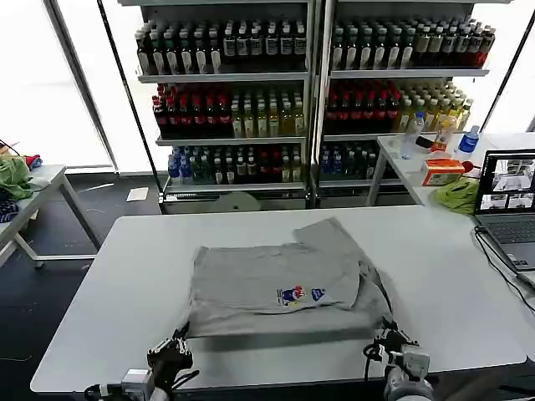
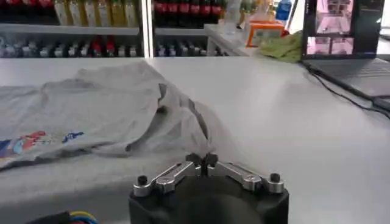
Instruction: Fold and organize the clothes.
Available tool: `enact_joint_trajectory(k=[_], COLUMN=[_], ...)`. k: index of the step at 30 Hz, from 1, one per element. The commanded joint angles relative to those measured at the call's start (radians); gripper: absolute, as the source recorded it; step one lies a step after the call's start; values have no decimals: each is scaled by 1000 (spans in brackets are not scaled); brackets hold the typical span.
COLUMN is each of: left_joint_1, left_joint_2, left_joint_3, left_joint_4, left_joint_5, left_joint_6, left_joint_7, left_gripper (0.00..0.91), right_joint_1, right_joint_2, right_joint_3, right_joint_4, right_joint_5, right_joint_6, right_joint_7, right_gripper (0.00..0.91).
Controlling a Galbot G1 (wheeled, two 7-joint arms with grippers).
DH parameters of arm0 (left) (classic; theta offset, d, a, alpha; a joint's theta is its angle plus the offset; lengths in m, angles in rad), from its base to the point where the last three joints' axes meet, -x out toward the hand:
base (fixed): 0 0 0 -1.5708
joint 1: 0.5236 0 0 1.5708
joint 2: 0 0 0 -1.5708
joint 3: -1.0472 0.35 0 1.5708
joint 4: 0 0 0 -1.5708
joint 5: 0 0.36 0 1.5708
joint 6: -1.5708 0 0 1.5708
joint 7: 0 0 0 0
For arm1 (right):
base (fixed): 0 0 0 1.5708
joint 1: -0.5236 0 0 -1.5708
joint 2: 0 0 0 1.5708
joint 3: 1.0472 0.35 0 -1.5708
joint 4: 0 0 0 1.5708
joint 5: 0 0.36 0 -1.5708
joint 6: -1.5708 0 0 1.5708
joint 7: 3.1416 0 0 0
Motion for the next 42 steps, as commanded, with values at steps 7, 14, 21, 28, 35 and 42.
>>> enact_joint_trajectory(k=[7,14,21,28,35,42], left_joint_1=[116,144,169,174,61,-89], left_joint_2=[-19,-14,-23,-10,33,217], left_joint_3=[7,27,64,43,-73,-205], left_joint_4=[0,-34,-112,-189,-280,-217], left_joint_5=[30,30,43,13,-40,-170], left_joint_6=[-29,-28,-27,-58,-56,-32], left_joint_7=[-13,-21,-31,-41,-33,37], left_gripper=[101,907,907,907,907,907], right_joint_1=[-91,-107,-144,-122,36,222], right_joint_2=[0,-10,-8,-10,-12,-82], right_joint_3=[8,28,13,41,160,216], right_joint_4=[25,28,105,144,165,61], right_joint_5=[-36,-34,-35,-30,-7,105], right_joint_6=[-3,3,15,50,135,120], right_joint_7=[3,18,29,21,-91,-185], right_gripper=[907,907,907,907,907,907])
